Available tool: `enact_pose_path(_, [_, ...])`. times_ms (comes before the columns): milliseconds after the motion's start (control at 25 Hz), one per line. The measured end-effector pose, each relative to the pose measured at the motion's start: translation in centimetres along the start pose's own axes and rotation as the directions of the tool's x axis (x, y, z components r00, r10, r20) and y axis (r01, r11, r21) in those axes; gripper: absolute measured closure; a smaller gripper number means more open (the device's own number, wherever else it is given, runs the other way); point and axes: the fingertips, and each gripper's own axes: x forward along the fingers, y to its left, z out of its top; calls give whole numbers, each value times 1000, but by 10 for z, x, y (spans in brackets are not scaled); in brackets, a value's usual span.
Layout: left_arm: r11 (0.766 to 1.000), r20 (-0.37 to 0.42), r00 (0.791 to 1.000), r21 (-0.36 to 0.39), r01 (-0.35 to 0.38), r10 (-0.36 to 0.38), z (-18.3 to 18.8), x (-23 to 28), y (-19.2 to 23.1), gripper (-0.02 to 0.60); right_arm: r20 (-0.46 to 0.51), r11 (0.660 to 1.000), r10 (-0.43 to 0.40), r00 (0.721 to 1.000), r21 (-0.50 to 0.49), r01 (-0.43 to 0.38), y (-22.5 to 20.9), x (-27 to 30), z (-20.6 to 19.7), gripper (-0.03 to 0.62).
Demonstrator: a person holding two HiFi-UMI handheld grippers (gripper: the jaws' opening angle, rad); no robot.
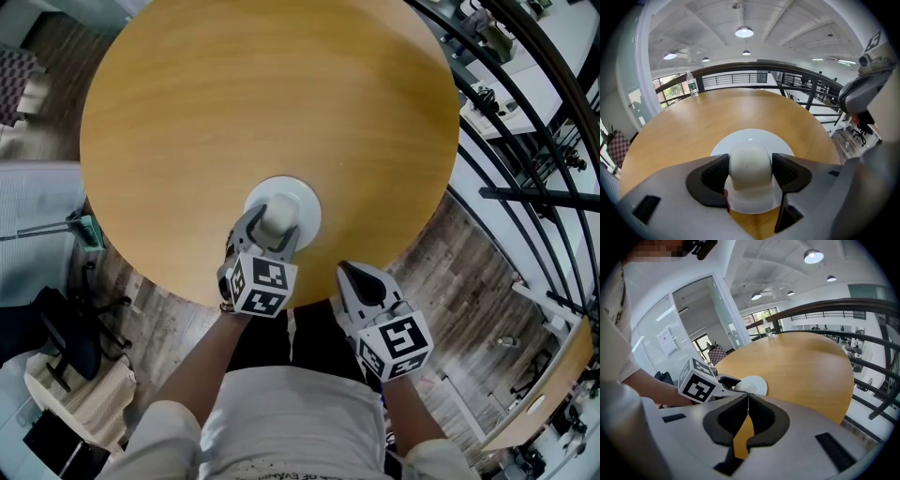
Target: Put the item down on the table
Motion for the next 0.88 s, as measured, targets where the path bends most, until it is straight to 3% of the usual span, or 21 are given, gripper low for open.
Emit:
enact_pose_path(320, [1000, 4, 1000, 18, -18, 18, 0, 0, 1, 278, 3, 1000, 2, 1000, -5, -2, 2, -2, 1, 568])
enact_pose_path(880, [996, 86, 996, -83, 22, -14, 12, -52, -1, 272, 21, 998, 24, 999, -51, -23, 18, -7, 14, 566])
